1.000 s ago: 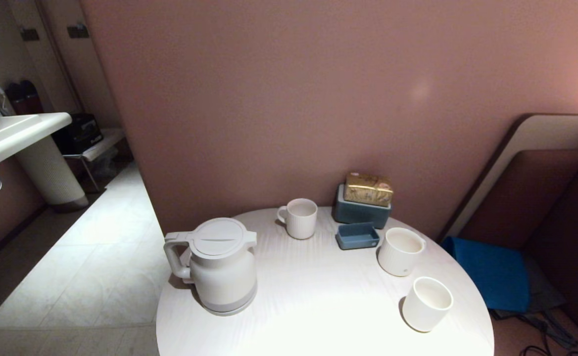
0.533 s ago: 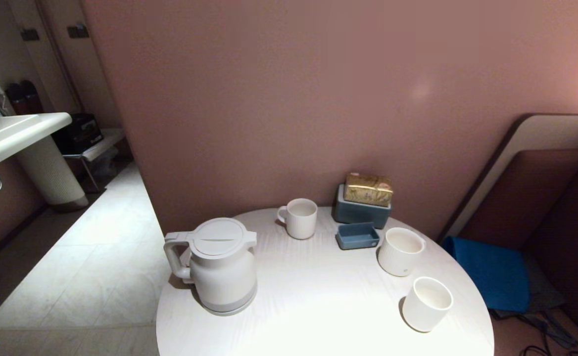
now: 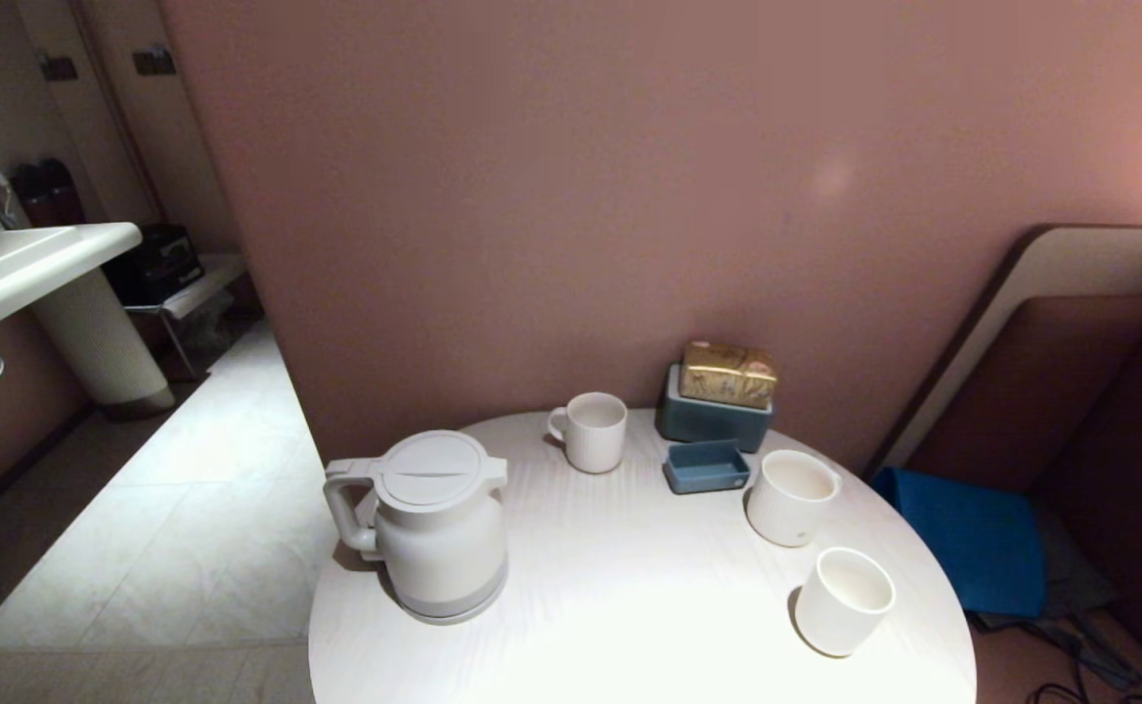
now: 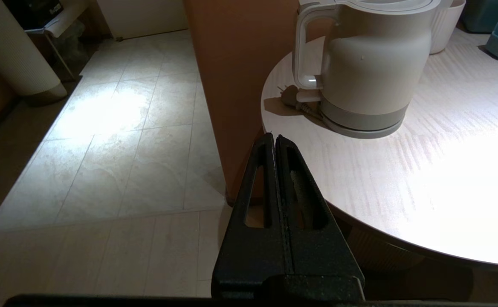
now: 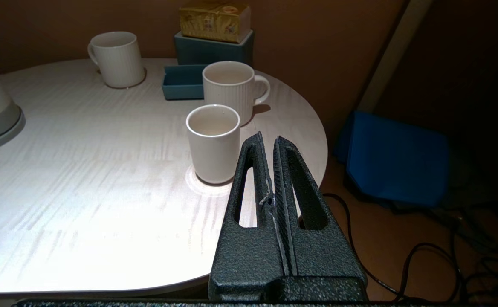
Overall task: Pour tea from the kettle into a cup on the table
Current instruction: Pick up the kettle
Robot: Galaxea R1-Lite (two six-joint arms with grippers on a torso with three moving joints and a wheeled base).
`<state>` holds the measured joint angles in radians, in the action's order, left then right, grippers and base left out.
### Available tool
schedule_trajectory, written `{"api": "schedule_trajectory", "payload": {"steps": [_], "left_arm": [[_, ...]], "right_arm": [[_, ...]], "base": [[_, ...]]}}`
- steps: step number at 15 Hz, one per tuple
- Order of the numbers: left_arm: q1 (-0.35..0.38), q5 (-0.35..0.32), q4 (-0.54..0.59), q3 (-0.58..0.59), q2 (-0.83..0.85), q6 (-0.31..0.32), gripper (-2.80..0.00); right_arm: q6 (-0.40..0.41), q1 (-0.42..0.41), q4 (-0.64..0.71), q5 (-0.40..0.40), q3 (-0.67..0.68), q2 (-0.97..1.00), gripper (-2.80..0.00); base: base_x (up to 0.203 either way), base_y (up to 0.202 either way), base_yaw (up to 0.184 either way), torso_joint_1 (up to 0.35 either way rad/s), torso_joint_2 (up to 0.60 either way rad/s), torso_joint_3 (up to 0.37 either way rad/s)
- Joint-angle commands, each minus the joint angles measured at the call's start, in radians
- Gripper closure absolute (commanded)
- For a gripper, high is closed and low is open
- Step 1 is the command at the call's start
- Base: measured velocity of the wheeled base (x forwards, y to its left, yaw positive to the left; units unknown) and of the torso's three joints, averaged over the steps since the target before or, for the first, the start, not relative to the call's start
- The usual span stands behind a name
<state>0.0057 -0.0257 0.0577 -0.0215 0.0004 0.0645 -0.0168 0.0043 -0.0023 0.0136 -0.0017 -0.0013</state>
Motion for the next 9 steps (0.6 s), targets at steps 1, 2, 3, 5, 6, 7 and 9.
{"api": "schedule_trajectory", "payload": {"steps": [1, 2, 3, 5, 6, 7, 9], "left_arm": [[0.0, 0.001, 0.001, 0.0, 0.0, 0.0, 0.0], [0.0, 0.0, 0.001, 0.0, 0.0, 0.0, 0.0], [0.0, 0.001, 0.001, 0.0, 0.0, 0.0, 0.0], [0.0, 0.001, 0.001, 0.0, 0.0, -0.002, 0.0], [0.0, 0.001, 0.001, 0.0, 0.0, -0.002, 0.0], [0.0, 0.001, 0.001, 0.0, 0.0, -0.002, 0.0], [0.0, 0.005, -0.001, 0.0, 0.0, -0.049, 0.0]], "right_arm": [[0.0, 0.0, 0.0, 0.0, 0.0, 0.001, 0.0], [-0.001, 0.0, 0.0, 0.0, 0.0, 0.001, 0.0], [0.0, 0.0, -0.001, 0.0, 0.0, 0.001, 0.0], [0.0, 0.0, -0.001, 0.0, 0.0, 0.001, 0.0], [0.0, 0.0, -0.001, 0.0, 0.0, 0.001, 0.0], [0.0, 0.0, 0.001, 0.0, 0.0, 0.001, 0.0], [0.0, 0.0, 0.001, 0.0, 0.0, 0.001, 0.0]], "base": [[0.0, 0.0, 0.0, 0.0, 0.0, 0.0], [0.0, 0.0, 0.0, 0.0, 0.0, 0.0], [0.0, 0.0, 0.0, 0.0, 0.0, 0.0], [0.0, 0.0, 0.0, 0.0, 0.0, 0.0], [0.0, 0.0, 0.0, 0.0, 0.0, 0.0], [0.0, 0.0, 0.0, 0.0, 0.0, 0.0], [0.0, 0.0, 0.0, 0.0, 0.0, 0.0]]}}
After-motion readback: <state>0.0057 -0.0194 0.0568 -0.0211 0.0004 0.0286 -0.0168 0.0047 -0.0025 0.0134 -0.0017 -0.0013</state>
